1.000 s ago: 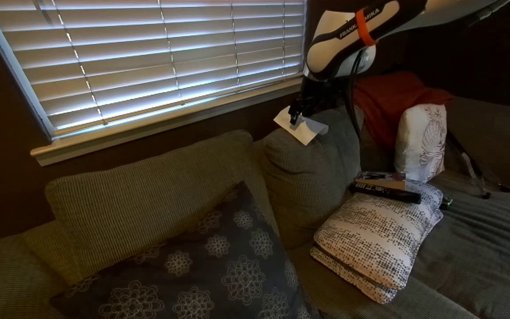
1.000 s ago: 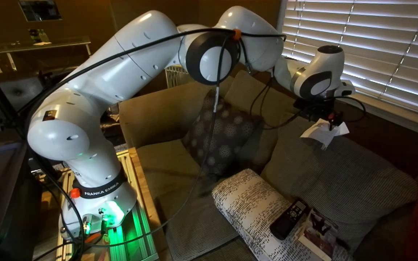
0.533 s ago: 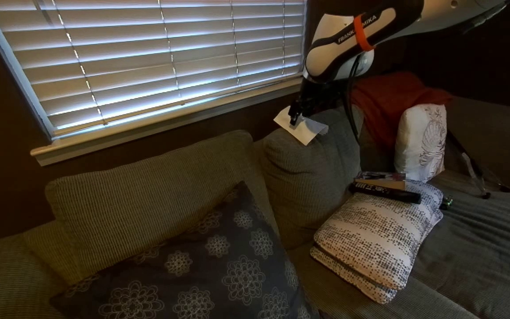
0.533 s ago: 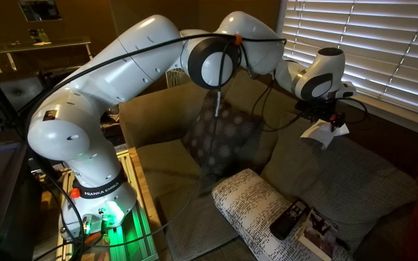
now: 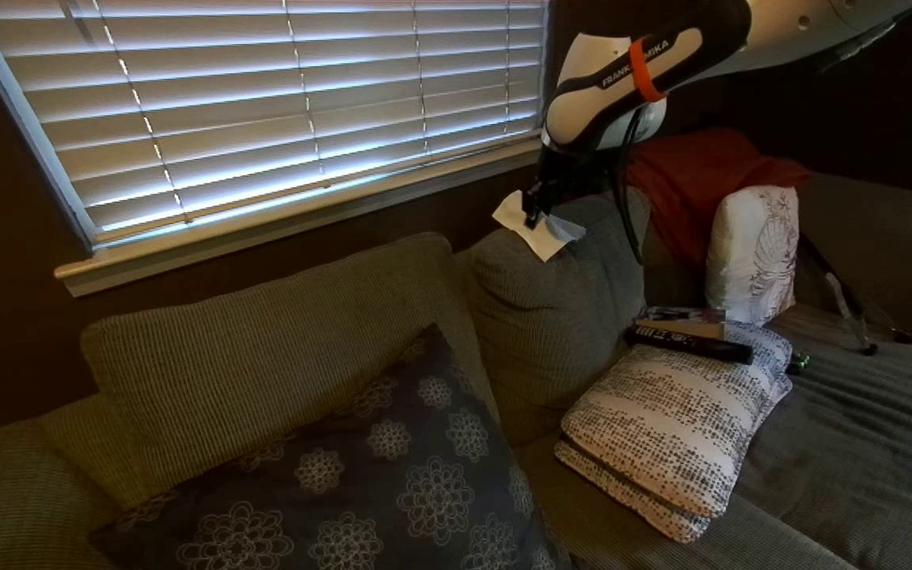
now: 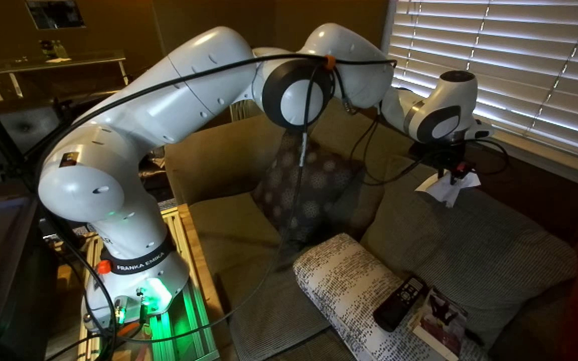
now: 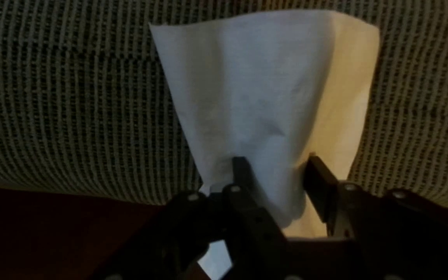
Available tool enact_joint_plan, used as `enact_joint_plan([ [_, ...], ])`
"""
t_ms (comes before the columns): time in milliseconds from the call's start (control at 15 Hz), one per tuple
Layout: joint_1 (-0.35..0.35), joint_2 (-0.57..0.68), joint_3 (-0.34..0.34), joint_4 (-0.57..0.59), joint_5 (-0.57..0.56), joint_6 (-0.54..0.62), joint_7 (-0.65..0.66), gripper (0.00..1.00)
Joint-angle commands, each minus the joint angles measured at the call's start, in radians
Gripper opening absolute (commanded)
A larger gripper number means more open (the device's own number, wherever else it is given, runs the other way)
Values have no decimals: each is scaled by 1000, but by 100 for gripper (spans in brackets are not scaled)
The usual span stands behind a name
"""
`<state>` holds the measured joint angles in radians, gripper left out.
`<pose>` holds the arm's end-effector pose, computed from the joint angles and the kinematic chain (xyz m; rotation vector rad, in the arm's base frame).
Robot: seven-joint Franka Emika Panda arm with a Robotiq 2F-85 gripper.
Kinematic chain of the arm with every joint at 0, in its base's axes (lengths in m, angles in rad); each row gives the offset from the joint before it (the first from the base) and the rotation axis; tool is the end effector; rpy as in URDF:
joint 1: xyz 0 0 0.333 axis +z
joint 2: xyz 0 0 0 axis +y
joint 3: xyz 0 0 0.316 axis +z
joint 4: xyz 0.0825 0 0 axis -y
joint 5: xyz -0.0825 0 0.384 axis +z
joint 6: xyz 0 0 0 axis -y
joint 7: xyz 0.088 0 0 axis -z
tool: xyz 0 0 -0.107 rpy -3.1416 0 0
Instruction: Pick up the napkin and the remote under the napkin, place the remote on the cushion next to the black remote then place the napkin on the black remote
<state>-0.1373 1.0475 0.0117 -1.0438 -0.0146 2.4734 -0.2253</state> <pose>0.8038 -0.1052 0.2336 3.0150 0.1533 0.5744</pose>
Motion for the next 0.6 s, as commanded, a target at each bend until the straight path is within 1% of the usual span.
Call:
enact_joint_plan([
  [0, 12, 39, -13, 64, -16, -26, 5, 10],
  [67, 12, 39, -12, 64, -16, -28, 5, 4],
  [133, 13, 40, -12, 66, -16, -28, 4, 1],
  [533, 14, 46, -12, 74, -16, -35, 6, 0],
])
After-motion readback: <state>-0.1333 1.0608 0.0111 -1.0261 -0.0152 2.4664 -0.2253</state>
